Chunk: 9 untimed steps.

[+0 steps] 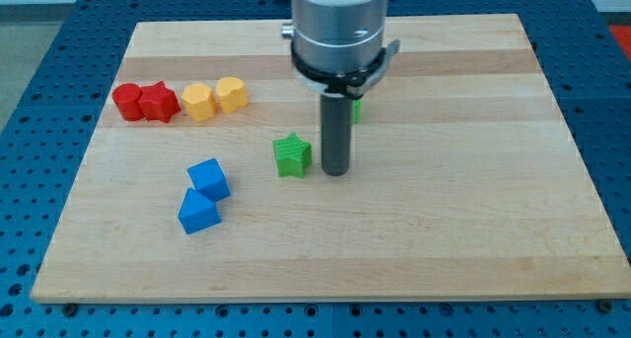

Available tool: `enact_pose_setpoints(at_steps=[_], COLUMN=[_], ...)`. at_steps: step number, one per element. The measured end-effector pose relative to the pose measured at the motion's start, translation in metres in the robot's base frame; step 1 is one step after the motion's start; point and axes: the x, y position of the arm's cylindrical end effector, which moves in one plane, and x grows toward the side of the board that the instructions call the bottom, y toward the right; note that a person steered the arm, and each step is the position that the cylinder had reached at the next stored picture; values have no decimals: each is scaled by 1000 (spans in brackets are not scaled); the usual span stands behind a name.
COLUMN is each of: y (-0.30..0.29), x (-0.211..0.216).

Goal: Place your arm at the top of the red star

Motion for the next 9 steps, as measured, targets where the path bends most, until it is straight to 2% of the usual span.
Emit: enact_pose_setpoints(at_steps=[1,2,3,4,5,6,7,8,9], y=[-56,-78,-71,5,79,114,77,-30,-156], x=[-13,-23,-23,-37,-82,-151,-208,-222,-209])
